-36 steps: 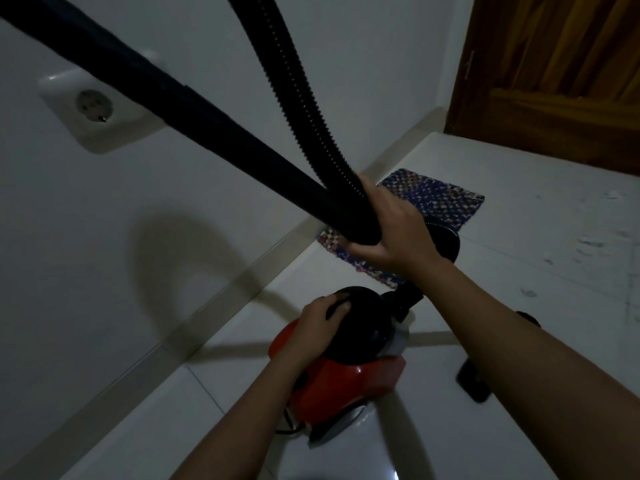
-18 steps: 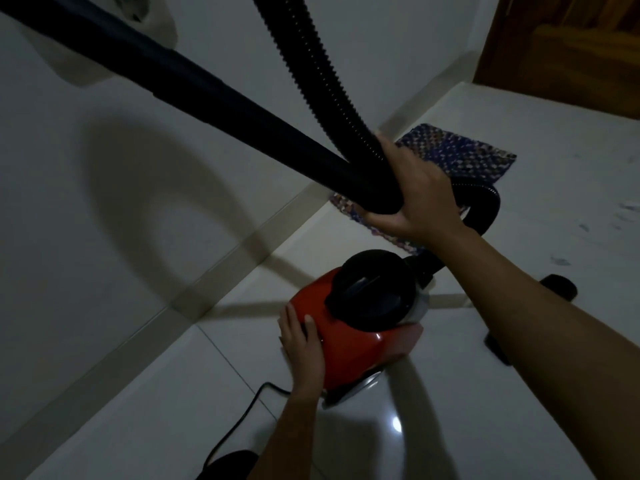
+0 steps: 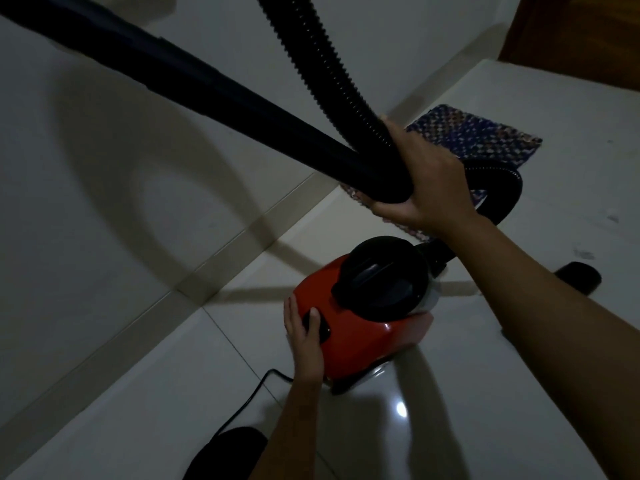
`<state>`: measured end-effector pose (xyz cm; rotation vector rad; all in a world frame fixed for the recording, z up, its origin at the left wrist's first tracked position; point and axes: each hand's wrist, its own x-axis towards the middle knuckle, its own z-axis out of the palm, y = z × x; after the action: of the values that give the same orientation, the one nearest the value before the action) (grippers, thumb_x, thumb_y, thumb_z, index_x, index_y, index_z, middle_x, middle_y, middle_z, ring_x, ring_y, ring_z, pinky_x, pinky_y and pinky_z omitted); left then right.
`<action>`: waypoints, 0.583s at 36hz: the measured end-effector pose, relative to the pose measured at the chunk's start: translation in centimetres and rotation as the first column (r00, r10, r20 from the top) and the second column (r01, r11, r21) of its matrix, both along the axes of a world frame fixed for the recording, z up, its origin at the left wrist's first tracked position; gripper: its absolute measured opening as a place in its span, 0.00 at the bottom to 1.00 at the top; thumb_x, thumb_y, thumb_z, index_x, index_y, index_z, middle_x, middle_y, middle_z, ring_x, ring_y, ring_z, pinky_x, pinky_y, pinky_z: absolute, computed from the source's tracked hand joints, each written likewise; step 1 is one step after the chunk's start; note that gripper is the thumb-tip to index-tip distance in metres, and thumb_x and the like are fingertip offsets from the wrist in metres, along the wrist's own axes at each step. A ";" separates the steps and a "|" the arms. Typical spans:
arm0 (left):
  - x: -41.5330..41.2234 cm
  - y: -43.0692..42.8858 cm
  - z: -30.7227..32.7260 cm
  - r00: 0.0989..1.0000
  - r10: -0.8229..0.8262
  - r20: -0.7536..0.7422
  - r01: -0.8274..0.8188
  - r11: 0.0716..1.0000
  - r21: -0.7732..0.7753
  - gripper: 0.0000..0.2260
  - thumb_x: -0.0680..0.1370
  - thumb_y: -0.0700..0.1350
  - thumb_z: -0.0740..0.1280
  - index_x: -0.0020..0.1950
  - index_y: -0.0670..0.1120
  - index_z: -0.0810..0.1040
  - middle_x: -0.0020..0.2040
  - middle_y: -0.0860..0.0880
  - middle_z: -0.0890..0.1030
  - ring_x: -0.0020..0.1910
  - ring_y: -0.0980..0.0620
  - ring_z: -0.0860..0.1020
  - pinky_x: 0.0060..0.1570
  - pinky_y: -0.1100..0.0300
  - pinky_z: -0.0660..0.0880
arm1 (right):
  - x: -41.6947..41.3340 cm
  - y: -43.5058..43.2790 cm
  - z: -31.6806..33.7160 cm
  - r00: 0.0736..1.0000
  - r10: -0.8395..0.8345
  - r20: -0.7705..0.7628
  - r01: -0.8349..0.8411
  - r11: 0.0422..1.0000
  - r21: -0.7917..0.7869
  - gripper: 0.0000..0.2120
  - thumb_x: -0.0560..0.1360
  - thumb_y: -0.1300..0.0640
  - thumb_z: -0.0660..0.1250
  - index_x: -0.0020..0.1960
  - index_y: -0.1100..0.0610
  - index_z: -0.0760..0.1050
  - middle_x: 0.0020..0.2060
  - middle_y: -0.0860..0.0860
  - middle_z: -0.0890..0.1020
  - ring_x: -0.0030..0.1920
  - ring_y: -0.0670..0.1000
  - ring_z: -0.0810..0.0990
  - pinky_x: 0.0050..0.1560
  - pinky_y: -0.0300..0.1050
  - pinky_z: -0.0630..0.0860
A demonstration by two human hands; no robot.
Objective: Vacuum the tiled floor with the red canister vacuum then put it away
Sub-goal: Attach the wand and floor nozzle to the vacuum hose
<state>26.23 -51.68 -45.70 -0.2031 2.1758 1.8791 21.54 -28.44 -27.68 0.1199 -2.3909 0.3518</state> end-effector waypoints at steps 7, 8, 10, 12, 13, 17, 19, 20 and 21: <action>0.2 0.0 -0.3 1.000 -0.013 -0.023 0.012 1.000 -0.019 0.29 0.77 0.59 0.55 0.76 0.58 0.50 0.78 0.55 0.50 0.75 0.48 0.57 0.69 0.43 0.65 | 0.4 0.1 0.5 0.999 0.028 0.024 -0.028 1.000 -0.012 0.41 0.66 0.41 0.69 0.72 0.63 0.65 0.48 0.58 0.81 0.43 0.58 0.80 0.42 0.52 0.77; 0.2 0.1 -0.3 1.000 -0.017 -0.025 0.016 1.000 -0.014 0.29 0.76 0.60 0.55 0.76 0.59 0.50 0.77 0.55 0.50 0.75 0.48 0.57 0.69 0.42 0.66 | 0.5 0.1 0.6 0.999 0.033 0.028 -0.033 0.999 -0.016 0.41 0.66 0.42 0.70 0.72 0.63 0.65 0.48 0.58 0.81 0.43 0.58 0.80 0.42 0.51 0.77; 0.2 0.1 -0.5 0.999 -0.024 -0.024 0.023 0.999 -0.022 0.31 0.75 0.65 0.55 0.76 0.60 0.50 0.77 0.56 0.51 0.75 0.47 0.57 0.69 0.39 0.65 | 0.6 0.1 0.9 0.998 0.045 0.041 -0.044 0.999 -0.031 0.41 0.66 0.42 0.69 0.72 0.62 0.66 0.48 0.58 0.81 0.42 0.58 0.80 0.42 0.50 0.77; -0.1 0.0 -0.7 1.000 -0.016 -0.023 0.015 0.999 -0.046 0.35 0.71 0.71 0.55 0.75 0.61 0.51 0.77 0.57 0.52 0.75 0.48 0.56 0.70 0.38 0.63 | 0.7 0.0 1.4 0.995 0.077 0.064 -0.073 0.996 -0.058 0.41 0.66 0.42 0.70 0.72 0.62 0.66 0.49 0.57 0.81 0.44 0.58 0.80 0.42 0.52 0.77; -0.2 0.0 -0.8 1.000 -0.007 -0.019 0.006 0.998 -0.060 0.37 0.69 0.72 0.55 0.75 0.60 0.52 0.77 0.55 0.53 0.76 0.48 0.57 0.70 0.38 0.62 | 0.8 0.0 1.7 0.993 0.092 0.072 -0.087 0.994 -0.068 0.41 0.66 0.42 0.70 0.72 0.62 0.66 0.49 0.57 0.81 0.45 0.58 0.81 0.43 0.52 0.78; -0.4 0.5 0.1 1.000 -0.008 -0.023 0.005 0.993 -0.115 0.32 0.76 0.64 0.56 0.77 0.53 0.53 0.78 0.49 0.53 0.76 0.46 0.55 0.73 0.40 0.58 | 1.5 -0.3 2.9 0.988 0.121 0.091 -0.113 0.990 -0.086 0.42 0.66 0.42 0.70 0.73 0.61 0.64 0.51 0.57 0.81 0.47 0.58 0.81 0.44 0.54 0.78; -0.5 0.5 0.5 1.000 -0.013 -0.022 0.010 0.990 -0.139 0.28 0.79 0.55 0.57 0.77 0.50 0.53 0.78 0.48 0.52 0.76 0.47 0.54 0.73 0.42 0.57 | 2.1 -0.2 3.7 0.989 0.125 0.074 -0.118 0.988 -0.099 0.43 0.66 0.42 0.69 0.74 0.61 0.63 0.52 0.58 0.80 0.47 0.58 0.81 0.44 0.54 0.78; -0.5 0.5 0.7 1.000 -0.019 -0.009 0.018 0.990 -0.142 0.27 0.80 0.53 0.57 0.77 0.50 0.53 0.78 0.48 0.51 0.76 0.46 0.54 0.73 0.42 0.58 | 2.3 -0.1 4.1 0.991 0.123 0.060 -0.116 0.987 -0.109 0.43 0.65 0.41 0.69 0.74 0.61 0.62 0.53 0.58 0.80 0.47 0.59 0.81 0.45 0.54 0.78; -0.5 0.4 0.9 1.000 -0.024 0.007 0.024 0.990 -0.136 0.27 0.80 0.53 0.57 0.77 0.50 0.53 0.78 0.48 0.51 0.76 0.46 0.55 0.73 0.42 0.59 | 2.6 0.0 4.5 0.992 0.119 0.047 -0.112 0.986 -0.123 0.43 0.65 0.41 0.68 0.74 0.61 0.62 0.53 0.59 0.80 0.48 0.59 0.81 0.46 0.54 0.78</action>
<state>25.68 -51.26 -44.80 -0.2065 2.2939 1.7167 24.12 -28.41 -23.17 0.1966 -2.4146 0.5590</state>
